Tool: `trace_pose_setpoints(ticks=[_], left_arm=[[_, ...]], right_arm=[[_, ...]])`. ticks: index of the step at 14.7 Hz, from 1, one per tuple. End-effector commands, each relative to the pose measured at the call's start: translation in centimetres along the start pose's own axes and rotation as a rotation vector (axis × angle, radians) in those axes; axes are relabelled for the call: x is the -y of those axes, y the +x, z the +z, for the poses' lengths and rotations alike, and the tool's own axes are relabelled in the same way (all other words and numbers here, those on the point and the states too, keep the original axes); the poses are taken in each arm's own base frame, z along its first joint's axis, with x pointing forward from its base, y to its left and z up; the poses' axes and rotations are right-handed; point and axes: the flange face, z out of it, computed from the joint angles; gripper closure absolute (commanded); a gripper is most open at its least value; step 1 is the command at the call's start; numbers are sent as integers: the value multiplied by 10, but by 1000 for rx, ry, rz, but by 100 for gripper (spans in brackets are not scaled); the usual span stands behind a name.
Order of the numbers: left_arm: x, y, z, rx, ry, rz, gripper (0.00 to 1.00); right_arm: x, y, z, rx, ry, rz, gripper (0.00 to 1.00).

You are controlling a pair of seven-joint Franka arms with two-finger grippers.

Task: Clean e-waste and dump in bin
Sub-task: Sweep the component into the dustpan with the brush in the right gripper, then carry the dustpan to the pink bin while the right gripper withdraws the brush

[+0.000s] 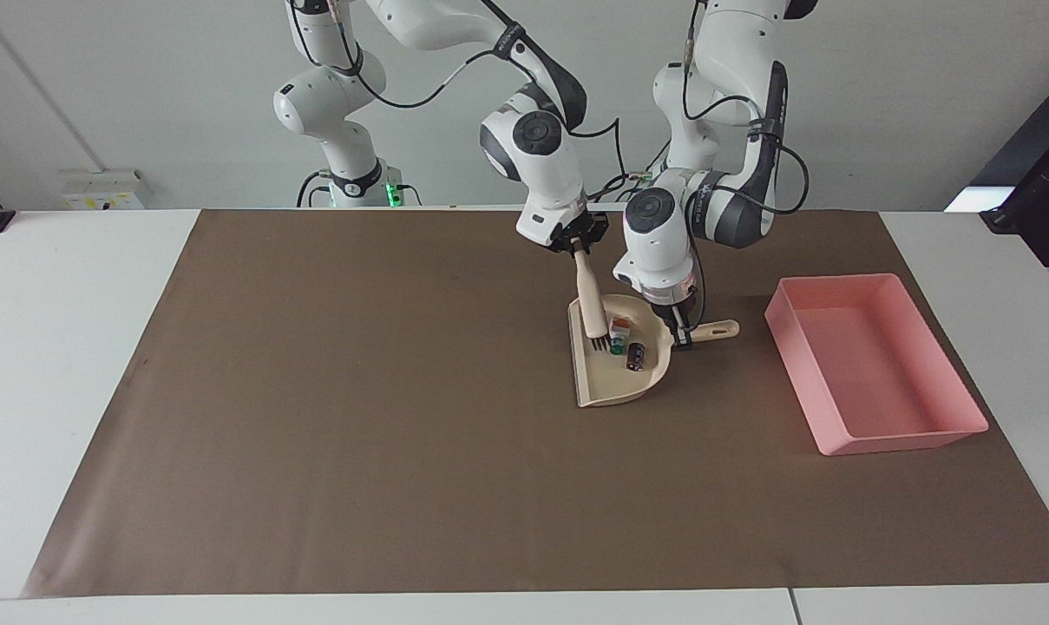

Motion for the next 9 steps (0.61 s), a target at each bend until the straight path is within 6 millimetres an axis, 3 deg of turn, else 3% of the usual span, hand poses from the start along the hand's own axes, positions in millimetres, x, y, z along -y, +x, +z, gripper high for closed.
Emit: trace_pose_setpoints(ticks=[1,4,6,9], left_arm=[[1,-7,7,-35,21,-14,100],[5,-31,-13,-96,7,-5,100],[9,-63,-28,-109,-16,9,100],[12,-113,-51,-104,-14,-42,100]], right_arm=[[-13,-21,-50,-15,-51,34,100],[-73,-11,-96,-25,-119,155,100],[-140,8,-133,-39,-146,233,100],[-249,33,-166,15,-190,218,100]])
